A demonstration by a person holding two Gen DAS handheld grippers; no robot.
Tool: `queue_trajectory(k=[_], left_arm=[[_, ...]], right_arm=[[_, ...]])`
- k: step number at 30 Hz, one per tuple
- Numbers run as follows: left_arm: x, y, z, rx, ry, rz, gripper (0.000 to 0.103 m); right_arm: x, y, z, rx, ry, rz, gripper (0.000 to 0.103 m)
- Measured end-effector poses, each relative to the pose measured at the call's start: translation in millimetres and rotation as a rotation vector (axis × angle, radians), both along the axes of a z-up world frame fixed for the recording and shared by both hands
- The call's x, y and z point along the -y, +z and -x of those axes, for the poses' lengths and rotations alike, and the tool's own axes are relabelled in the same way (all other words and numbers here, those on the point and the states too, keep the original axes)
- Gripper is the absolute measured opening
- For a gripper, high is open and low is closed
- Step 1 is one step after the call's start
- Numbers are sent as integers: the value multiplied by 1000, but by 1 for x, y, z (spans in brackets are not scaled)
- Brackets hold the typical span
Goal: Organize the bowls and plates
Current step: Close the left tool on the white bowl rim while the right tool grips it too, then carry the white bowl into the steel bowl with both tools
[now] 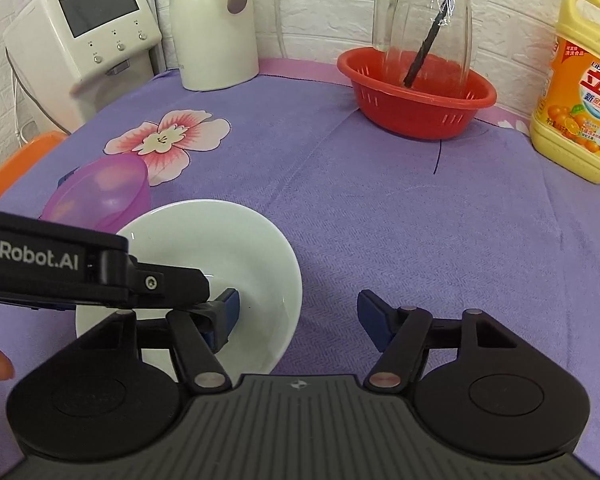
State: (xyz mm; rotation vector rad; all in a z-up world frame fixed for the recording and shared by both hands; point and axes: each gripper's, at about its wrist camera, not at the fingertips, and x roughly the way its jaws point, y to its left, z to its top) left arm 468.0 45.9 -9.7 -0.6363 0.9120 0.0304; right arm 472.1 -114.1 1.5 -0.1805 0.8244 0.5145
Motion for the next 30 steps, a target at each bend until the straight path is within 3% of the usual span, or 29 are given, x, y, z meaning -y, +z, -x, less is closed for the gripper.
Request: queue_trajectory(k=[6,8,19,30], left_arm=[[-5,-5,-2,-4,-41,36,23],[-4,-4,-1,-3,-49,19,21],[2,5,28,5,-105,21,21],[35,42,102,101,-201,-6,21]], right_arm=[[-6,1,5,-12,50,-2,80],[-9,1,8,-20,72,-18,69],[-5,9,33,-30,62,-1,69],[26,46,111,39,0,-6,69]])
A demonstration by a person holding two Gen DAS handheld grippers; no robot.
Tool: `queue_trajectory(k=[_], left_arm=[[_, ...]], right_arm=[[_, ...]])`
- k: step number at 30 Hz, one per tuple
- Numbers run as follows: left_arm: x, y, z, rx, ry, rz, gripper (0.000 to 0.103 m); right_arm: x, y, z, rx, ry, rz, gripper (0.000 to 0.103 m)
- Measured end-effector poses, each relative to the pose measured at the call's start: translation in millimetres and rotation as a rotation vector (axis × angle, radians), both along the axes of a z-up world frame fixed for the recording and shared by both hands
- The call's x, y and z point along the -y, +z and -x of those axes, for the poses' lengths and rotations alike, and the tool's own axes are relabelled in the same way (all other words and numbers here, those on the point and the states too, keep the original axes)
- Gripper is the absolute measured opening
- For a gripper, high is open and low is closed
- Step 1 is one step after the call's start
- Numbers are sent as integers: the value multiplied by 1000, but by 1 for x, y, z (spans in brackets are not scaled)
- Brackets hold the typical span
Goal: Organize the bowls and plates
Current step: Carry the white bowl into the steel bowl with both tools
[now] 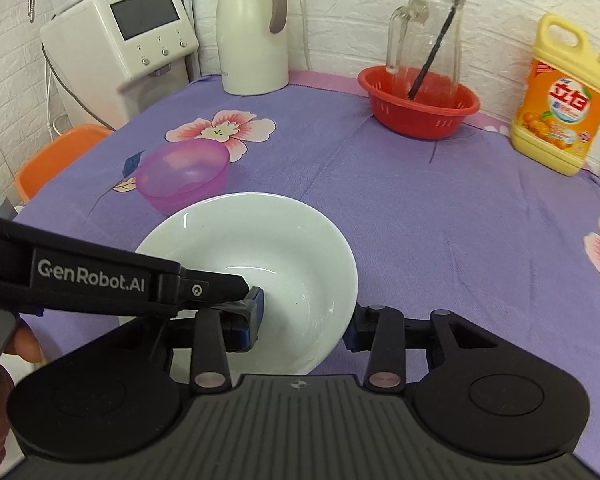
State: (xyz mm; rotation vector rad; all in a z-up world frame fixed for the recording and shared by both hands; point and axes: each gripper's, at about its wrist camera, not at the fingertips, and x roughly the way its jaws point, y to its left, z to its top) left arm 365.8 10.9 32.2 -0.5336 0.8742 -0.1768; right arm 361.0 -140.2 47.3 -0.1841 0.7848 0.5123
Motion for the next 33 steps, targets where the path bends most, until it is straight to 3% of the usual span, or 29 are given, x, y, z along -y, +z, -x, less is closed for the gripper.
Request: queue_trajectory(k=[7,15,33], left_arm=[[34,6,62,43,-78,-20,21],[75,-9,115,48,-165,-47,21],[74,-32,136,55,-226,-120,21]], right_arm=[[29,9,66,38,-58,8,69],[66,-6,130,47,-144,11,70],[67,-35,156,46,-127,-8,71]])
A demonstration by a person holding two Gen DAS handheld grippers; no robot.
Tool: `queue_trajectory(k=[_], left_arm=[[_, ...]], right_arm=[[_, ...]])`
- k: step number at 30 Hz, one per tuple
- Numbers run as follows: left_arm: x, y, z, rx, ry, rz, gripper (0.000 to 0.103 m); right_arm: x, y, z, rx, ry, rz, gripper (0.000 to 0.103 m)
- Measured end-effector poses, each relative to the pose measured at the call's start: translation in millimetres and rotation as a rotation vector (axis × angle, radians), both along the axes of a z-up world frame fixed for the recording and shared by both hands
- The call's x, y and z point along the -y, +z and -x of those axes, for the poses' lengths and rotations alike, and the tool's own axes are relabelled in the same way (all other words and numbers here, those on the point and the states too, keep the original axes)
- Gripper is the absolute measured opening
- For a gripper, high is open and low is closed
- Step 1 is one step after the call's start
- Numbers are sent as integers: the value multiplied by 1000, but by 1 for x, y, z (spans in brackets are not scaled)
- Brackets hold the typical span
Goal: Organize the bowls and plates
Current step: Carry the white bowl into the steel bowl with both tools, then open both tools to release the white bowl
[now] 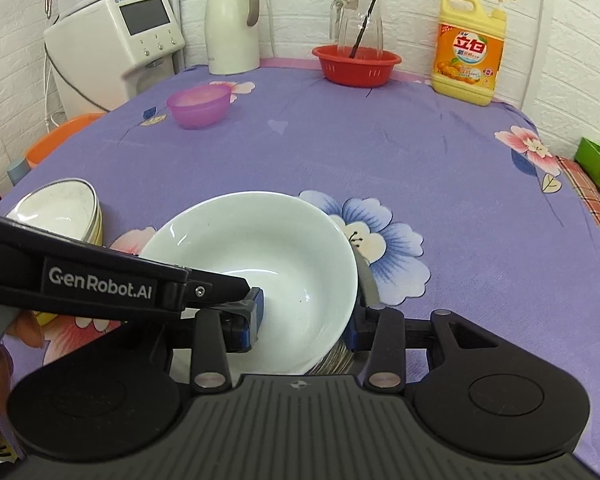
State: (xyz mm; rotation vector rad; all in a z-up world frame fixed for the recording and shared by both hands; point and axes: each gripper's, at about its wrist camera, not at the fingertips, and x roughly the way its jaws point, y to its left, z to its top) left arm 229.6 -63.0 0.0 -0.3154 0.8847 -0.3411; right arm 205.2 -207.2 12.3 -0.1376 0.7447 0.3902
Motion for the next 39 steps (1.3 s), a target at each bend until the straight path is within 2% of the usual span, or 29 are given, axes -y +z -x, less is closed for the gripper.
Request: queue_trajectory(k=[3,5,6,7,9,13,15,20,26,39], left_arm=[[-5,1,-4,-3,-12,13,22],[-11,3,-5,-9,-14,35,29],[-13,6,-4,2,-14,37,41],[-15,12,-3,26,-10,36,47],[-18,21,2,62,-11,33,52],[-22,36,10,127,-10,15,56],[-26,41,11,140,-5,19,57],[-42,51,8,167,-7,-6,58],[-71,59,2,229,49,-114,58],[-138,74,-22,270,178,-173,60]], right_arm=[[2,0,-1,-10,-10,-25,74],[6,2,-1,-16,-15,-58,74],[9,3,0,-16,-22,-82,74],[11,5,1,-7,-35,-95,76],[16,10,4,23,-55,-125,80],[28,23,14,90,-123,-179,91],[30,28,22,120,-131,-193,103],[26,33,31,137,-105,-168,103],[22,41,28,125,-76,-218,103],[-21,66,-9,85,-4,-283,103]])
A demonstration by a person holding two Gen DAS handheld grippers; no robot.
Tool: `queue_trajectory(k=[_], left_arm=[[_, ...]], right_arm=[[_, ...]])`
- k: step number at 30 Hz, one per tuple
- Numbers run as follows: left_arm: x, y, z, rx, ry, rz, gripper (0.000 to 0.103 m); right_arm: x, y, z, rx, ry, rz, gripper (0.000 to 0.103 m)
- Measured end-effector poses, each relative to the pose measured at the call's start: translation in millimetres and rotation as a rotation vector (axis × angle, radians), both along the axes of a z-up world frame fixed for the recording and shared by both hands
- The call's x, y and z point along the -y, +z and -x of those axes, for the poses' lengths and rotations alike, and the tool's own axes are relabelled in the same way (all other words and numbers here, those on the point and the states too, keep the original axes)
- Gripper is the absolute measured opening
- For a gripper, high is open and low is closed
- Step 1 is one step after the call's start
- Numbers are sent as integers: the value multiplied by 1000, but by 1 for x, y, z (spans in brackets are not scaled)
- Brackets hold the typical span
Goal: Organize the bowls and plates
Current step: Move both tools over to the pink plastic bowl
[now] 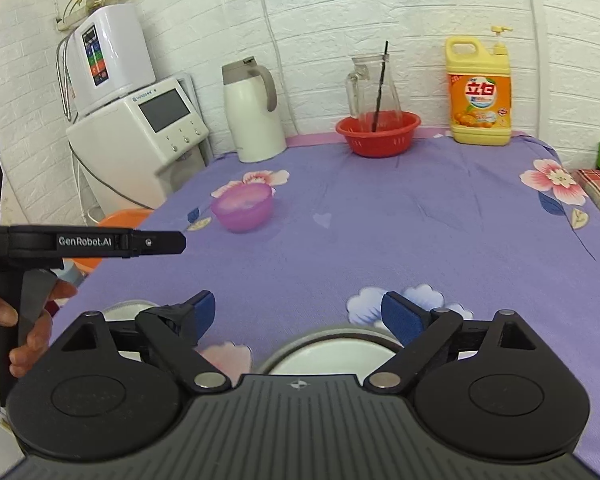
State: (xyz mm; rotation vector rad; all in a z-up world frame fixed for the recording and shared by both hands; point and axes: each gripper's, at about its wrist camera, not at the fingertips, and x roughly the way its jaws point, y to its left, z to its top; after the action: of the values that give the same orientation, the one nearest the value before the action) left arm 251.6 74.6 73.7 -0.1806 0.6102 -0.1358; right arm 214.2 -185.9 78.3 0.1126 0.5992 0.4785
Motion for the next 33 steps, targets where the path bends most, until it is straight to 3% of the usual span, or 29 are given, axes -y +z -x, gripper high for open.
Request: queue_trajectory(k=[5,20,27,33], left_arm=[[-24,2,-13,8,50,-21,60],[-66,-6,-78,-18,135,26,66],[-95,-2,-134,-36,190,54,67],[-105,-35,-169,-133,188,105,67]], right_arm=[[-25,14,-21,12,31,14,103],[-105,62,-86,106,139,55,103],[-131,36,-151,20,86,112,103],[-146,-9,-200,-87,54,183,103]])
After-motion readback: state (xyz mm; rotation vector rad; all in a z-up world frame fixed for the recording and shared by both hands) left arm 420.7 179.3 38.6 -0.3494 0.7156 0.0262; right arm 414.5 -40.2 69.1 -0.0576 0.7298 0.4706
